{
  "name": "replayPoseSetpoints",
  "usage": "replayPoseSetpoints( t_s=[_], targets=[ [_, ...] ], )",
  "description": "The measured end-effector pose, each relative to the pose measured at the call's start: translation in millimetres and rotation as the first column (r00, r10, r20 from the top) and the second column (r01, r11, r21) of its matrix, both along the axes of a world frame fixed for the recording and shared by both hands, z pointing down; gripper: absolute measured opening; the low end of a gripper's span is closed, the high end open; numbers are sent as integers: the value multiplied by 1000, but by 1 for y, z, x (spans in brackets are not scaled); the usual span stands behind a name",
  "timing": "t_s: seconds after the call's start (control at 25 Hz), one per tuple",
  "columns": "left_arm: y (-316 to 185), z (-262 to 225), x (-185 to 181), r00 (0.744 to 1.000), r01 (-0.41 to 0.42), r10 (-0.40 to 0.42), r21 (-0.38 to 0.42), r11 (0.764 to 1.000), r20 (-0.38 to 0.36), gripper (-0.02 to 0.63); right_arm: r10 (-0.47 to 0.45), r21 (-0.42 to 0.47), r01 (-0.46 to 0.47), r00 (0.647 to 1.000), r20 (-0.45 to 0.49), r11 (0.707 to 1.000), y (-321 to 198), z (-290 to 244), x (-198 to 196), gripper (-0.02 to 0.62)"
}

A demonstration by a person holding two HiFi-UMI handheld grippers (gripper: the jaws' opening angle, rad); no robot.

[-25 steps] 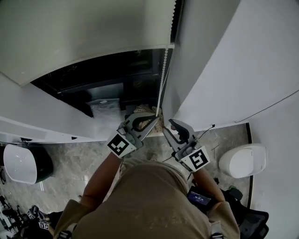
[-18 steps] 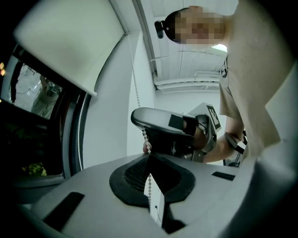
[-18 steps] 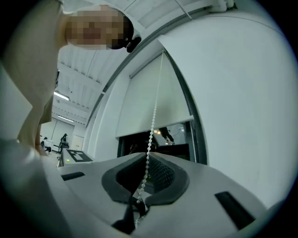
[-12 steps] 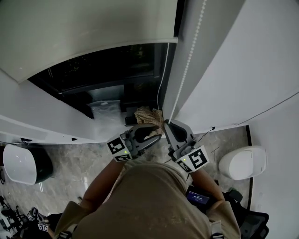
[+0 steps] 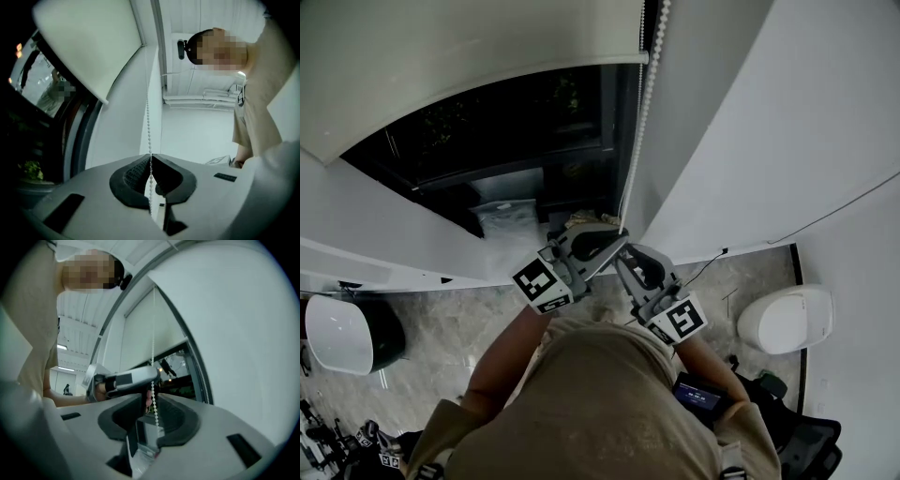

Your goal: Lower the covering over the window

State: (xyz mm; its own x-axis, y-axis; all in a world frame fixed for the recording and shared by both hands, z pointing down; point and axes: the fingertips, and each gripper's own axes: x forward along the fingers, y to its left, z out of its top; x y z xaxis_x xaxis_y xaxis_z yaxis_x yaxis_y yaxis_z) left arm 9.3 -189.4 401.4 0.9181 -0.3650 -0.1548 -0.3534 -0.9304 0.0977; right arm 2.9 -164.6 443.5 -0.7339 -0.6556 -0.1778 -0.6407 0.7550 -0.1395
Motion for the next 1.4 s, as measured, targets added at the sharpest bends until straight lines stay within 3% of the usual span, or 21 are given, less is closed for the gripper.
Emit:
replayPoseSetpoints(
  t_s=[0.08,0.12,0.24,0.32,0.48,0.56,0.8,0.88,0.96,1.0,1.08,1.28,1.32,1.4],
  targets=[
    [-8,5,-8,998,57,-58,40,998,28,25,39,17,-40,997,73,999,1,-2,18,213],
    [-9,10,-10,996,64,-67,51,997,57,24,58,25,-60,994,97,998,1,-6,24,225],
    [5,45,-2,985,8,-14,39,999,171,24,60,69,-68,993,102,995,2,-28,27,225],
    [21,71,6,979,-33,30,11,999,201,25,36,94,-42,997,72,995,4,-42,18,221],
    [41,107,13,975,-65,75,-53,996,210,25,24,112,-16,997,-67,994,4,-52,1,110],
    [46,109,12,975,-77,86,-51,996,206,25,49,99,-39,994,-103,994,0,-49,1,37],
    [54,100,3,976,-105,111,-40,994,189,25,25,60,-19,995,-98,998,0,-46,-5,12],
    [52,91,-4,985,-128,137,-85,988,106,33,17,51,-13,997,-71,999,0,-46,-5,9],
    [42,71,-21,989,-139,132,-138,981,-61,167,14,23,-13,997,-70,1000,-1,-32,-3,9],
    [35,56,-29,985,-131,113,-144,981,-126,169,9,-6,-9,996,-84,1000,-2,-20,-3,9],
    [26,24,-35,981,-109,89,-108,988,-173,169,-12,-53,7,996,-87,999,-2,0,-5,9],
    [21,-19,-8,995,-87,87,7,996,-52,153,-65,-37,61,989,-131,997,12,6,-20,9],
    [21,-18,-4,996,-86,86,8,996,-35,64,-73,-30,69,989,-132,997,16,6,-21,9],
    [18,-16,-2,998,-62,62,15,998,-26,26,-60,20,62,994,-92,998,19,-4,-15,11]
  ],
)
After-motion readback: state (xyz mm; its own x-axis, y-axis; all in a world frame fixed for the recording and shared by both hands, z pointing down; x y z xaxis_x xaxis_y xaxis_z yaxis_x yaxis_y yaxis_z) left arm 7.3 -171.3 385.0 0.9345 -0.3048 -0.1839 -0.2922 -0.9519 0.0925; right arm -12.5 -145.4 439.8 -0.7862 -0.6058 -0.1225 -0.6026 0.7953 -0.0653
